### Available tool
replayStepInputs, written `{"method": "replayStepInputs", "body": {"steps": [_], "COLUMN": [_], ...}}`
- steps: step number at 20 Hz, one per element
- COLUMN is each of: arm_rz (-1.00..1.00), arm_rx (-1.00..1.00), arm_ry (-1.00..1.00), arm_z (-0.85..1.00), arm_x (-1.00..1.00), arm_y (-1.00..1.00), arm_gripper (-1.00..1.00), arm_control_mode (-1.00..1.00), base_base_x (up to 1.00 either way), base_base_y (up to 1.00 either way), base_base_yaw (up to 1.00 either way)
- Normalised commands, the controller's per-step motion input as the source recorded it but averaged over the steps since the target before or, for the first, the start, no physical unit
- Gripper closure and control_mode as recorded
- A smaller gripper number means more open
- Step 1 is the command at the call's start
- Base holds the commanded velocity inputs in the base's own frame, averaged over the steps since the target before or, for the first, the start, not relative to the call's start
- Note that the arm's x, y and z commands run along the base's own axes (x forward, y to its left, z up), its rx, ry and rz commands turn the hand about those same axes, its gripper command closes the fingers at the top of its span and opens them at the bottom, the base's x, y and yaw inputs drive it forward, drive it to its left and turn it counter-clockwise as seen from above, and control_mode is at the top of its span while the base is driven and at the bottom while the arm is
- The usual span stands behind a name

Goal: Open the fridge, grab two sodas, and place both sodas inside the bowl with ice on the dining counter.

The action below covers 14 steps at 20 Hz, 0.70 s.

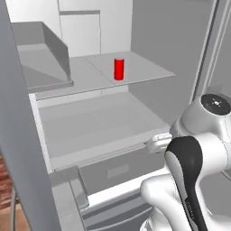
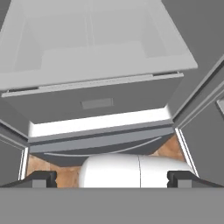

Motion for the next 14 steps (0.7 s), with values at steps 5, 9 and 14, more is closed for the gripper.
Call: {"method": "replayStepInputs", "body": {"steps": [5,9,14], "arm_rz": [0.00,0.00,0.00], "arm_rx": [0.00,0.00,0.00], "arm_ry": [0.00,0.00,0.00], "arm_z": [0.00,0.00,0.00], "arm_x": [0.00,0.00,0.00], "arm_y": [0.00,0.00,0.00], "arm_gripper": [-1.00,-1.00,-1.00], "arm_control_mode": [1.00,1.00,1.00], "base_base_x": [0.76,0.82,0.87], "base_base_y": [0.30,0.25,0.08], "base_base_yaw": [0.27,0.30,0.25]}}
